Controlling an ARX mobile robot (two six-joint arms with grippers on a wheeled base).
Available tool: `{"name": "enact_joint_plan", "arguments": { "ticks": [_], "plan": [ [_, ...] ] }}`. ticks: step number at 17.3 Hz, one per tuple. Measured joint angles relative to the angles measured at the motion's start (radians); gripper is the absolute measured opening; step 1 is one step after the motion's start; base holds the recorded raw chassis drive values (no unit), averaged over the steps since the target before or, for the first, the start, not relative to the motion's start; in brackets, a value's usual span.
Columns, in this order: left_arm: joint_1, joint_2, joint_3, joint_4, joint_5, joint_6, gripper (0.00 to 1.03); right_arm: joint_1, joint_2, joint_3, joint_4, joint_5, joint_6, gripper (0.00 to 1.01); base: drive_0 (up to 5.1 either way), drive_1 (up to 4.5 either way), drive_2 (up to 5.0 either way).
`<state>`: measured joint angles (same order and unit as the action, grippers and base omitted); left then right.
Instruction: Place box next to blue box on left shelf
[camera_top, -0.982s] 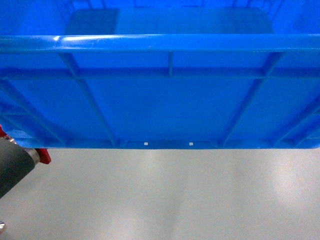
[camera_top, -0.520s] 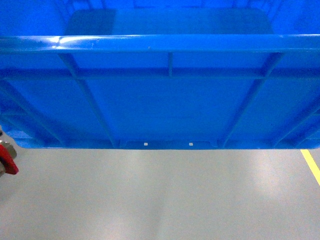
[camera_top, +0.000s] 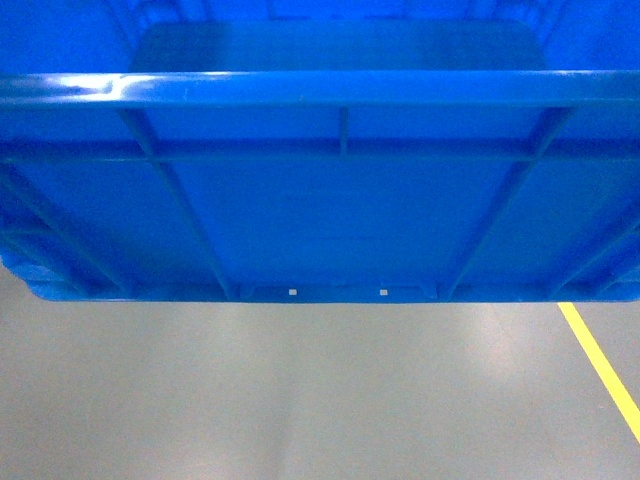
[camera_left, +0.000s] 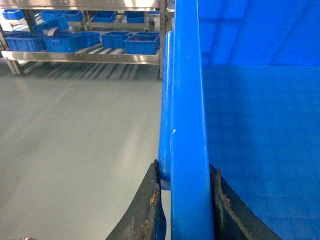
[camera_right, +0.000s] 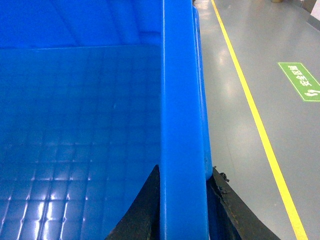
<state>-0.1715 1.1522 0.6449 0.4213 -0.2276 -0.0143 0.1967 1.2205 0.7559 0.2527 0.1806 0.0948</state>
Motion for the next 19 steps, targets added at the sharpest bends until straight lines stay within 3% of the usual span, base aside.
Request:
{"name": "enact_joint_plan", "arguments": {
  "ticks": [19],
  "plan": [
    [0.003, 0.003, 0.000, 0.005, 0.000, 0.003, 0.16, 0.000, 0.003, 0.000, 0.003, 0.000, -0.002, 0.18, 0.0, 4.28, -4.3]
  ]
}}
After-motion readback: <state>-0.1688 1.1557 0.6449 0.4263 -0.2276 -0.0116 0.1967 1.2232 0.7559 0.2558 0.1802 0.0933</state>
